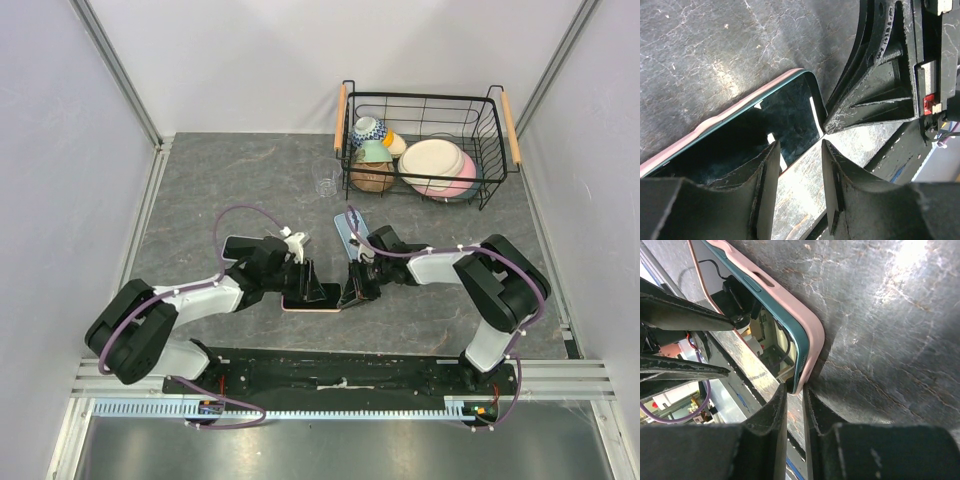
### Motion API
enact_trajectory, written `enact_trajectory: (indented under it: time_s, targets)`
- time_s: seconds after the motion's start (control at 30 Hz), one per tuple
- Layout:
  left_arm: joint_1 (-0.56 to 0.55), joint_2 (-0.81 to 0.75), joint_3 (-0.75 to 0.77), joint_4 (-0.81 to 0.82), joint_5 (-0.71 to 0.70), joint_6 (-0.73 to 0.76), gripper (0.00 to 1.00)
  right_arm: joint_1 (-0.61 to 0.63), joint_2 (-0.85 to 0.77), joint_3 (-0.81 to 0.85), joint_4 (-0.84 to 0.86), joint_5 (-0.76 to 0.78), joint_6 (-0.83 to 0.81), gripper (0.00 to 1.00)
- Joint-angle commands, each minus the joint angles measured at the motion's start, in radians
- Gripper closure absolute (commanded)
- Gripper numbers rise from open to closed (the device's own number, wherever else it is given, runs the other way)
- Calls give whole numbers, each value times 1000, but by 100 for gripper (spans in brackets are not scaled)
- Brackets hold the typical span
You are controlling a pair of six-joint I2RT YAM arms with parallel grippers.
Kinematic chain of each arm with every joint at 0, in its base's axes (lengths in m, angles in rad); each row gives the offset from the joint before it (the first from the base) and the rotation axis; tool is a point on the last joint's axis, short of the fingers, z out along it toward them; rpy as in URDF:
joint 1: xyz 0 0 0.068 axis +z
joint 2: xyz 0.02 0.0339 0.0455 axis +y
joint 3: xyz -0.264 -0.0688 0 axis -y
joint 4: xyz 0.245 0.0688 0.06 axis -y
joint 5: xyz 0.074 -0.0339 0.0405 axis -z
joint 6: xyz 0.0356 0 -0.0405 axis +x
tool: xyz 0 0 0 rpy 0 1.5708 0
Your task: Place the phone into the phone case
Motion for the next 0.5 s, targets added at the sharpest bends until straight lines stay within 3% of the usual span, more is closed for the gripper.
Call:
enact_trajectory:
  time_s: [0.0,0.47]
  targets:
    - [-21,35,61,4,-32,7,55,26,58,34,-97,180,-64,89]
    - [-72,115,116,-26,-72,-2,60,115,82,155,-312,492,-116,100]
